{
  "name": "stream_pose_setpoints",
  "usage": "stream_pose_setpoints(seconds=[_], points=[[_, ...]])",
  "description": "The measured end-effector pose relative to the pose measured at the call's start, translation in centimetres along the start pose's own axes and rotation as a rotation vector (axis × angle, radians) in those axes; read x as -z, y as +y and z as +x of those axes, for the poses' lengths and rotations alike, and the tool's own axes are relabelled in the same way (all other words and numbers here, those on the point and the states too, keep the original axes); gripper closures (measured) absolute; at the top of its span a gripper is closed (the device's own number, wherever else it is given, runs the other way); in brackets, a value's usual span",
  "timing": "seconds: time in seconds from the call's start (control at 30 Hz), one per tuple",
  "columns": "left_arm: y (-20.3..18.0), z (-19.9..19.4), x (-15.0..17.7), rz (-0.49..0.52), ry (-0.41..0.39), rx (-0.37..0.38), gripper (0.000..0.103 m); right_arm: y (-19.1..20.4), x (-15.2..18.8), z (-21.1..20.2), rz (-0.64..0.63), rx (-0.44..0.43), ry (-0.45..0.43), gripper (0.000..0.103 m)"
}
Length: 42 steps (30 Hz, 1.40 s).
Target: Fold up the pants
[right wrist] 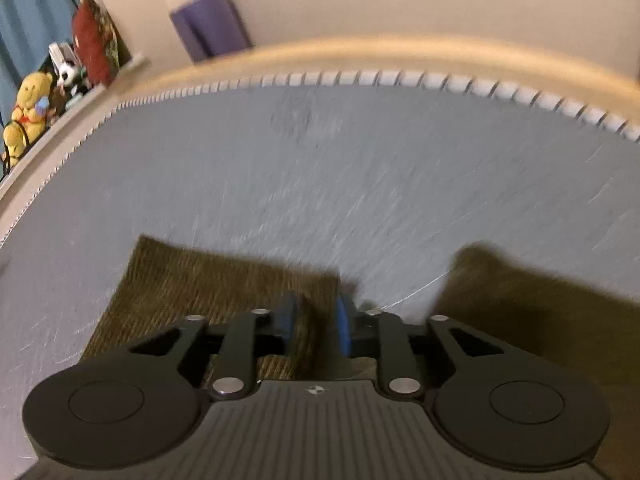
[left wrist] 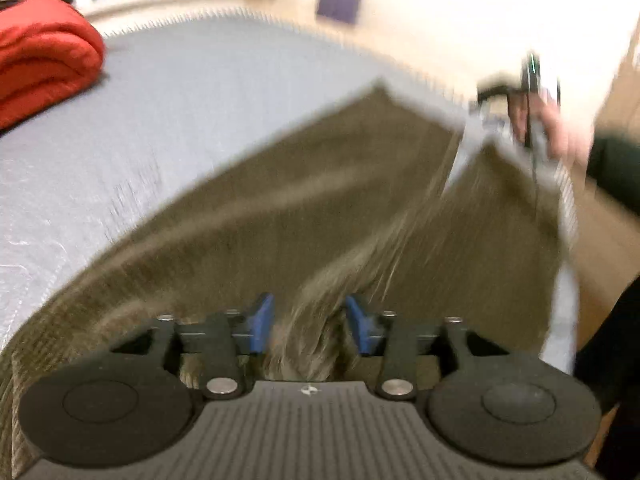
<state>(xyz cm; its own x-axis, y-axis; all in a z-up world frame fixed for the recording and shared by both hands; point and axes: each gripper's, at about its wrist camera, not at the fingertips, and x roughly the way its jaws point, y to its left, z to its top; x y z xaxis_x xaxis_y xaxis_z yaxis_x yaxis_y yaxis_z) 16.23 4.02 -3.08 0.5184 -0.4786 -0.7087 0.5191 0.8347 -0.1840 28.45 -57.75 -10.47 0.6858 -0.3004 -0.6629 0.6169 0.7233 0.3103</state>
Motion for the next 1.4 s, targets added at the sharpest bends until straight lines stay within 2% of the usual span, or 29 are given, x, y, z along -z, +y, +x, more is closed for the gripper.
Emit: stream_pose_setpoints(seconds=[0.03,0.1,0.2,0.4,0.6,0.73,0.8,0.83,0.87,0.93,0.97,1.0,1.03,1.1,1.23,1.4], points=[[0.3,-1.1,-0.1,-0.023,-0.030,0.011,0.054,-0.1,-0.3,-1.7,-0.015,-0.011,-0.032,0.060],[0.5,-2.8,0.0,-0.036,-0.059,0.008,0.054,0.3,-1.0,-4.9,-0.036,-0.053,-0.086,0.057],[0.5,-5.0,1.1,-0.043,-0.073,-0.060,0.056,0.9,-1.0,-10.9,-0.095,-0.164,-0.150,0.057],[-0.9,-11.4,3.3,-0.112,-0.164,-0.188,0.064,3.5,3.3,-22.9,-0.314,-0.440,-0.248,0.052],[-1.8,-18.3,6.2,-0.245,-0.171,-0.337,0.066,7.4,11.2,-32.3,-0.624,-0.744,-0.233,0.050],[-1.2,-20.7,9.5,-0.284,-0.143,-0.458,0.066,9.7,19.2,-36.1,-0.891,-0.938,-0.170,0.050],[0.5,-21.2,12.2,-0.379,-0.156,-0.486,0.066,10.7,23.6,-38.0,-1.036,-0.999,-0.169,0.051],[1.5,-21.6,13.6,-0.444,-0.166,-0.492,0.066,11.0,26.0,-38.2,-1.110,-1.021,-0.151,0.051],[2.8,-21.0,15.4,-0.540,-0.143,-0.492,0.066,10.7,28.1,-39.5,-1.166,-1.038,-0.128,0.051],[5.2,-19.5,17.5,-0.706,0.008,-0.540,0.068,11.4,32.0,-39.8,-1.297,-1.070,-0.071,0.052],[5.6,-19.2,17.8,-0.719,0.003,-0.553,0.067,11.2,33.8,-40.5,-1.353,-1.084,-0.062,0.052],[5.8,-19.0,17.8,-0.714,0.001,-0.550,0.057,11.0,35.5,-40.5,-1.407,-1.101,-0.049,0.052],[6.3,-18.7,17.9,-0.722,0.011,-0.548,0.041,11.0,36.7,-40.7,-1.447,-1.114,-0.034,0.052],[7.1,-18.3,18.1,-0.779,0.022,-0.556,0.025,10.5,39.0,-41.0,-1.517,-1.135,-0.013,0.052],[9.2,-17.5,18.3,-0.904,0.019,-0.484,0.016,10.2,42.0,-41.5,-1.599,-1.173,0.033,0.048],[10.3,-14.4,18.3,-0.875,0.119,-0.494,0.016,10.5,44.9,-40.3,-1.709,-1.177,0.046,0.043]])
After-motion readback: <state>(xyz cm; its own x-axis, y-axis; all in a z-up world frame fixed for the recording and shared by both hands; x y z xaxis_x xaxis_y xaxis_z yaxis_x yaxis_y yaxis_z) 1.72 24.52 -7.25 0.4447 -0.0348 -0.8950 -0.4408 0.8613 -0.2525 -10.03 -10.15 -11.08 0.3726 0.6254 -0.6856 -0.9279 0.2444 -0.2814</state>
